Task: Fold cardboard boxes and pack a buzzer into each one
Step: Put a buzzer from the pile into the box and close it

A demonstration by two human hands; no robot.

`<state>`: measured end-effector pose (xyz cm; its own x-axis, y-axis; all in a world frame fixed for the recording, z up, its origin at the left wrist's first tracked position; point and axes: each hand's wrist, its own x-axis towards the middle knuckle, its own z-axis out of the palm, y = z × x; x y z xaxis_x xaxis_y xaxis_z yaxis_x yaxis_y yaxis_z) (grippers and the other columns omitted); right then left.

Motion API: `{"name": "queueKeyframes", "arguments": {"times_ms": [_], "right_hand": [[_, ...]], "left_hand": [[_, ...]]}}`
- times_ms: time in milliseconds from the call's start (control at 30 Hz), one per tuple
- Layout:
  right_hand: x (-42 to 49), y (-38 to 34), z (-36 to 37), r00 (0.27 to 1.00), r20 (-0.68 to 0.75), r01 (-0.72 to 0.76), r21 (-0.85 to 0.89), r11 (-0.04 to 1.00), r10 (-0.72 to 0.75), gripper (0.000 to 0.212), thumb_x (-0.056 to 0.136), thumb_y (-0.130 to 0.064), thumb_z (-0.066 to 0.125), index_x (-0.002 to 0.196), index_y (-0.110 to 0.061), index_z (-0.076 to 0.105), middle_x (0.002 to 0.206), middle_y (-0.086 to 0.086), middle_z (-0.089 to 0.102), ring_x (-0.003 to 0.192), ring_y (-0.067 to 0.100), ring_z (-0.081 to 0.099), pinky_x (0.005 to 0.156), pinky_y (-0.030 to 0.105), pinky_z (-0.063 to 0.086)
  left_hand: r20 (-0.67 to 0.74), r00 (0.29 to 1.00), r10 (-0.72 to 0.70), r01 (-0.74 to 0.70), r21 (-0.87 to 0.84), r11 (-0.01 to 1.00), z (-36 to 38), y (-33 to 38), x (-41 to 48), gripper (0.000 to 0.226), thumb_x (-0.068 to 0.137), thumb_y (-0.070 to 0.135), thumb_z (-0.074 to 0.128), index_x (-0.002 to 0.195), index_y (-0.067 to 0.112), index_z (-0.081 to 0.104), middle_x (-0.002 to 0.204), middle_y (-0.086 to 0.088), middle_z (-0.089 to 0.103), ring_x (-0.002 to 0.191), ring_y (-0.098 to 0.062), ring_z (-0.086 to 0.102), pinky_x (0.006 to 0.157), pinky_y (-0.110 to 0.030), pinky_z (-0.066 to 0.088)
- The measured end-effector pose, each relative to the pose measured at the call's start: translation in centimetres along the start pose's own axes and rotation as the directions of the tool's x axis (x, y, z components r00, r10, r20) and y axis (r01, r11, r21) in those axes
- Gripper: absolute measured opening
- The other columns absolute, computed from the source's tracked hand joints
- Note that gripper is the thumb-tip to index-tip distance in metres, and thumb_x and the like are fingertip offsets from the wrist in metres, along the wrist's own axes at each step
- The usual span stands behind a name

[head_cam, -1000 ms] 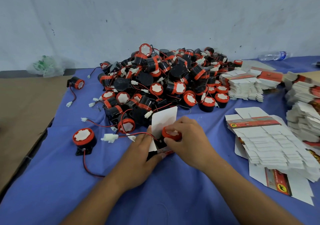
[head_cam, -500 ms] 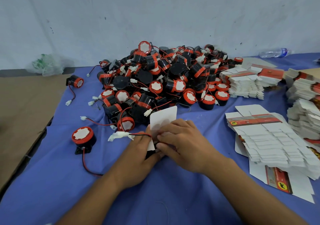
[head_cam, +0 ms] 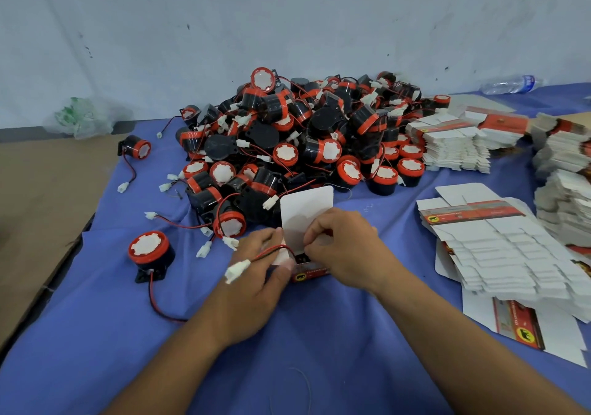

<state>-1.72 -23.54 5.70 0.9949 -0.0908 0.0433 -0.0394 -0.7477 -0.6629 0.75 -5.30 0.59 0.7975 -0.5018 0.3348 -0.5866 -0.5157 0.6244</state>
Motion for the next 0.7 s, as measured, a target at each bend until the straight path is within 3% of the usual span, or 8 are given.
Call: {"name": "queueKeyframes", "arguments": {"times_ms": [100,167,333,433,500,633,700], "right_hand": [[0.1,0.3,-0.1,1.0,-0.006,0.019,0.021,1.0,-0.018,0.022,0.086,-0.015,0.067,0.075,-0.034,0.062,0.105,-0.011,0.062,0.11,0.024,0.052,0.099,0.047,0.043],[0.0,0.6,0.0,0.999,-0.016,0.05,0.031,0.998,-0.049,0.02,0.086,-0.016,0.068,0.075,-0.032,0.063,0.104,-0.01,0.061,0.108,0.026,0.053,0.096,0.047,0.045],[-0.1,0.8,0.2,0.993,-0.033,0.113,0.009,0.994,-0.112,0.008,0.088,-0.021,0.069,0.082,-0.026,0.068,0.101,-0.012,0.06,0.106,0.026,0.052,0.095,0.046,0.045],[0.0,0.8,-0.4,0.981,0.024,0.196,-0.088,0.977,-0.195,0.006,0.093,-0.025,0.064,0.092,-0.025,0.071,0.105,-0.01,0.062,0.105,0.023,0.05,0.097,0.044,0.041],[0.1,1.0,-0.9,0.963,0.062,0.267,-0.125,0.956,-0.261,0.009,0.094,-0.024,0.061,0.097,-0.024,0.069,0.1,-0.009,0.064,0.1,0.021,0.053,0.094,0.041,0.042],[0.4,1.0,-1.1,0.961,0.015,0.274,0.099,0.957,-0.277,0.027,0.097,-0.026,0.061,0.123,-0.025,0.057,0.105,-0.012,0.068,0.093,0.005,0.062,0.08,0.022,0.05],[0.7,0.9,-0.6,0.968,-0.032,0.252,0.194,0.948,-0.25,0.026,0.098,-0.027,0.06,0.122,-0.034,0.052,0.102,-0.013,0.069,0.087,0.002,0.063,0.073,0.018,0.052]], "left_hand": [[-0.21,0.974,0.083,-0.088,-0.014,0.996,-0.1,0.4,0.2,0.028,0.099,0.023,0.051,0.12,0.009,0.064,0.124,-0.001,0.057,0.114,-0.008,0.052,0.099,-0.016,0.039],[-0.209,0.967,0.144,-0.142,0.025,0.989,0.2,0.4,0.5,0.028,0.097,0.022,0.052,0.11,0.009,0.072,0.124,-0.001,0.056,0.116,-0.011,0.051,0.098,-0.018,0.037],[-0.156,0.988,0.01,-0.018,-0.05,0.999,0.7,0.6,1.4,0.034,0.097,0.033,0.047,0.081,0.013,0.069,0.116,0.008,0.046,0.115,-0.008,0.043,0.096,-0.023,0.035],[-0.032,0.994,-0.102,0.1,-0.063,0.993,1.0,0.3,2.2,0.03,0.101,0.034,0.049,0.089,0.019,0.073,0.127,0.004,0.042,0.126,-0.018,0.039,0.107,-0.037,0.035],[0.053,0.99,-0.133,0.138,-0.106,0.985,1.1,0.2,2.4,0.022,0.1,0.031,0.052,0.095,0.028,0.073,0.126,0.004,0.043,0.124,-0.018,0.04,0.107,-0.042,0.037],[0.131,0.98,-0.151,0.17,-0.15,0.974,0.7,0.3,2.9,0.021,0.099,0.029,0.054,0.103,0.03,0.074,0.123,0.01,0.043,0.12,-0.015,0.043,0.103,-0.038,0.042],[0.144,0.976,-0.161,0.179,-0.12,0.977,0.5,0.4,3.2,0.02,0.098,0.027,0.055,0.1,0.024,0.075,0.121,0.01,0.044,0.114,-0.011,0.046,0.098,-0.036,0.045]]}}
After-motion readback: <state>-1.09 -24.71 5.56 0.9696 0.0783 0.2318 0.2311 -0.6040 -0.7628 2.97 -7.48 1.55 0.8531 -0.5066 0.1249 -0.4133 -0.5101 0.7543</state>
